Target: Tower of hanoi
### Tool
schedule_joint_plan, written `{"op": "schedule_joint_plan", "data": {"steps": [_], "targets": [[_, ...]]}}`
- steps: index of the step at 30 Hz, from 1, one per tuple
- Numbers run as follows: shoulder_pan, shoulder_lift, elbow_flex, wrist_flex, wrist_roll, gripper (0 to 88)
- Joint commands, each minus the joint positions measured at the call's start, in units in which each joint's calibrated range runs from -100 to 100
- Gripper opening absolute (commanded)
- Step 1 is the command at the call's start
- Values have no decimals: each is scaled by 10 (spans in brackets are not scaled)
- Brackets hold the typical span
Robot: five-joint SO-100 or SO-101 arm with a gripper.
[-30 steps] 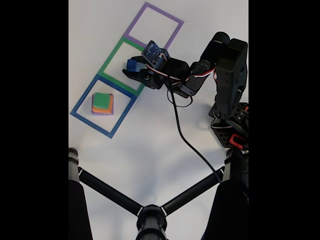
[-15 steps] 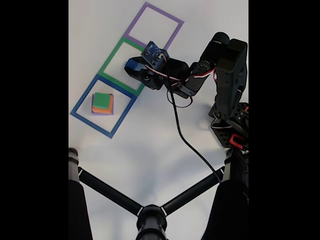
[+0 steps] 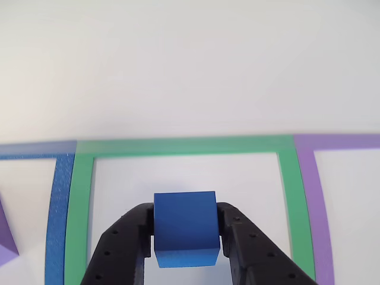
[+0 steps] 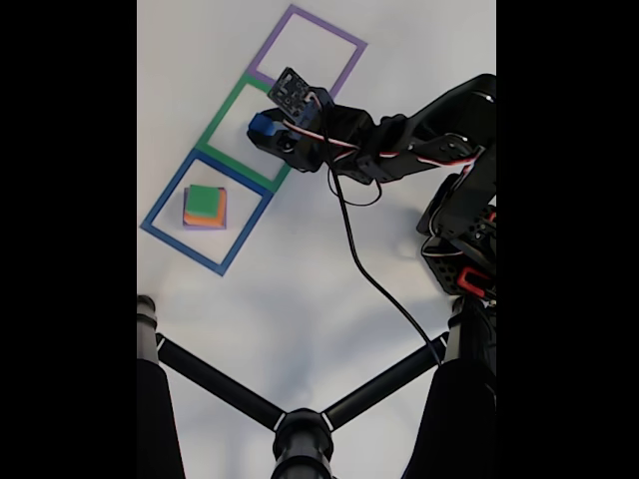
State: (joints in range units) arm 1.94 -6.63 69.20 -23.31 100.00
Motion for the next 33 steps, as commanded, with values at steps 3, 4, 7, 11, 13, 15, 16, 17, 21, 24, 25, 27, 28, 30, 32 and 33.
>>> {"op": "schedule_joint_plan", "data": {"steps": [3, 4, 7, 11, 13, 15, 16, 17, 21, 24, 25, 27, 28, 30, 32, 33], "targets": [[0, -215, -186, 440, 0, 31], [-2, -233, -225, 510, 0, 31], [-13, -258, -356, 696, 0, 33], [-39, -260, -503, 852, 0, 32], [-52, -258, -572, 917, 0, 32], [-66, -257, -632, 969, 0, 31], [-72, -257, -657, 992, 0, 31], [-79, -257, -684, 1017, 0, 31], [-101, -270, -733, 1079, 0, 29], [-121, -293, -733, 1098, 0, 29], [-128, -301, -733, 1104, 0, 29], [-145, -316, -733, 1112, 0, 29], [-154, -323, -733, 1115, 0, 29], [-172, -333, -733, 1120, 0, 28], [-188, -338, -733, 1121, 0, 28], [-194, -338, -733, 1121, 0, 28]]}}
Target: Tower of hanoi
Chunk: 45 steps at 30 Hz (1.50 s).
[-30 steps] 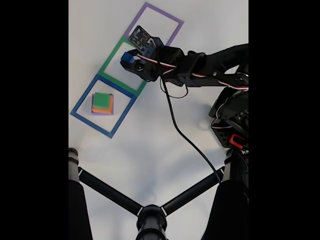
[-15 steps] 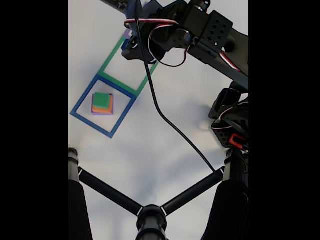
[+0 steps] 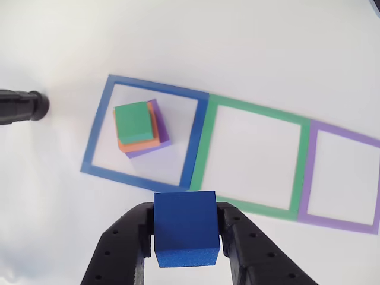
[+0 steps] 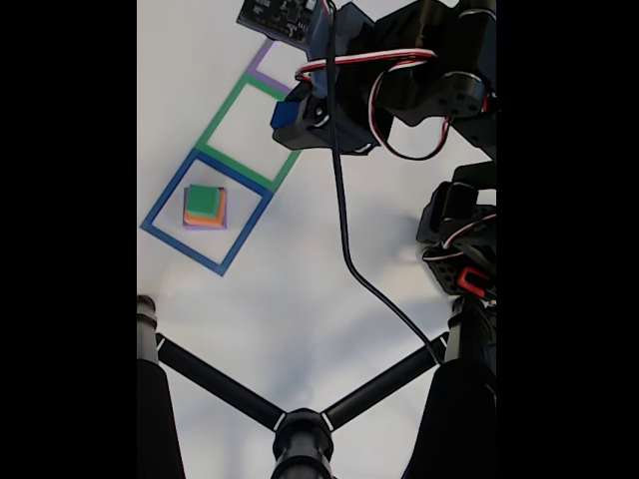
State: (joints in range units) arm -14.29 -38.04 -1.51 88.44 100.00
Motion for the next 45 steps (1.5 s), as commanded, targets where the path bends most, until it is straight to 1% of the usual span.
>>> {"op": "schedule_joint_plan", "data": {"steps": [1, 4, 7, 11, 14, 16, 20, 23, 29, 35, 45], "targets": [[-37, -24, -21, -1, 0, 28], [-44, -28, 30, -42, 0, 29], [-47, -41, 117, -125, 0, 29], [-56, -56, 262, -275, 0, 29], [-63, -67, 402, -442, 0, 29], [-66, -62, 468, -529, 0, 29], [-74, -21, 549, -681, 0, 31], [-77, 16, 578, -759, 0, 31], [-79, 67, 626, -861, 0, 32], [-89, 118, 631, -920, 0, 32], [-98, 162, 616, -956, 0, 32]]}}
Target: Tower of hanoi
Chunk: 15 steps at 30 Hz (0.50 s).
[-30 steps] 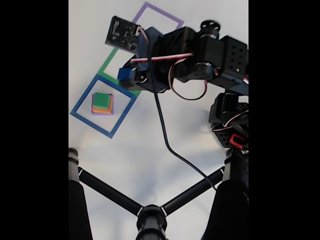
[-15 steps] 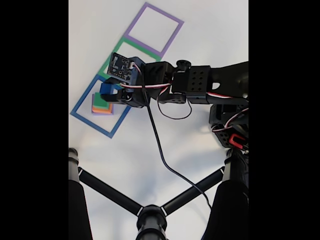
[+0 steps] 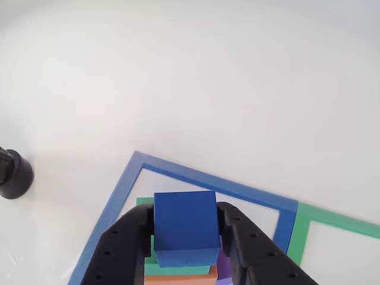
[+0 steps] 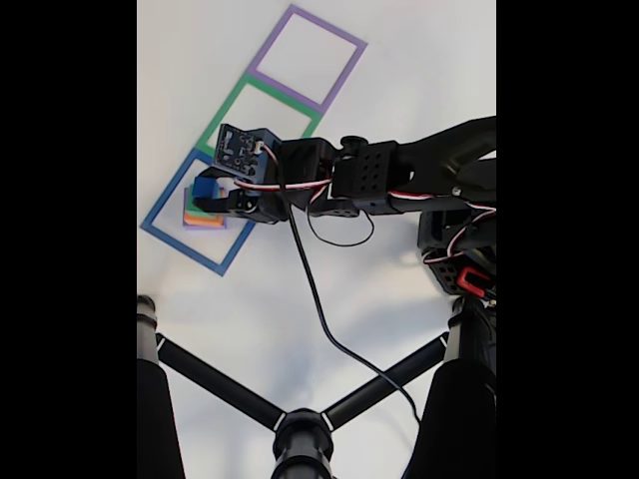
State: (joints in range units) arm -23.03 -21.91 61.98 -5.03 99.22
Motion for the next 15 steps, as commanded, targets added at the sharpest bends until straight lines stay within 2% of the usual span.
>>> {"op": "schedule_joint_plan", "data": {"steps": [1, 12, 15], "targets": [[-11, 4, -21, -23, 8, 32], [-16, 28, -41, -34, 8, 39], [-13, 30, -41, -36, 8, 91]]}}
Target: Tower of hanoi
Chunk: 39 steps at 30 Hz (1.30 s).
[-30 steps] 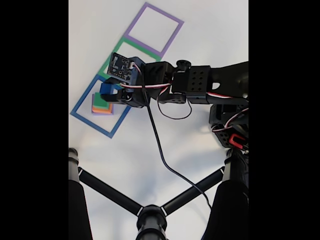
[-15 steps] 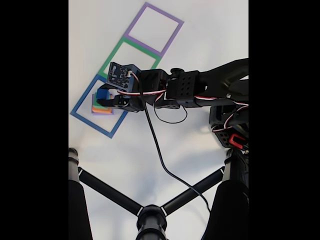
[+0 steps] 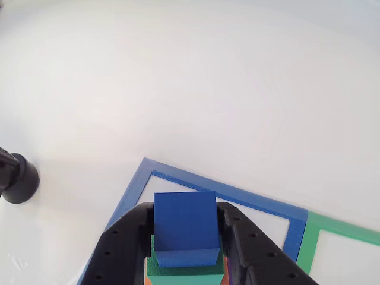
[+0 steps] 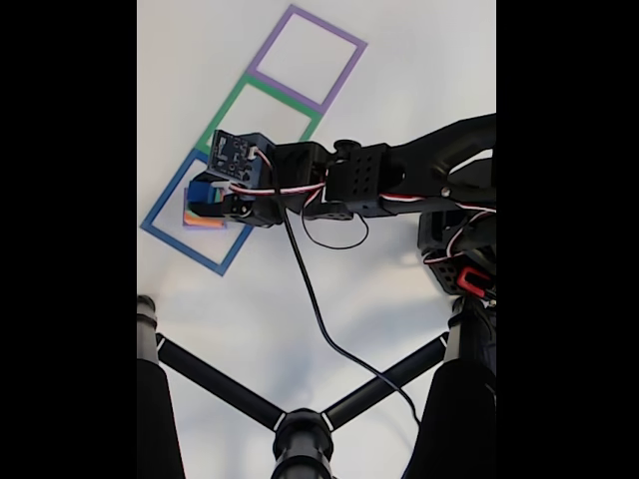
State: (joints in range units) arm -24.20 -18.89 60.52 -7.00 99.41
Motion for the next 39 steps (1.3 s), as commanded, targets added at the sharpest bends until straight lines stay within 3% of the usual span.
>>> {"op": "schedule_joint_plan", "data": {"steps": [1, 10, 16, 20, 26, 30, 39], "targets": [[1, 1, -25, -19, 6, 116], [8, 2, -29, -24, 6, 207], [8, -31, -81, 47, 6, 176], [9, -56, -192, 182, 6, 137], [17, -61, -444, 501, 6, 10], [31, -62, -567, 677, 6, 0], [47, -68, -735, 874, 6, 0]]}}
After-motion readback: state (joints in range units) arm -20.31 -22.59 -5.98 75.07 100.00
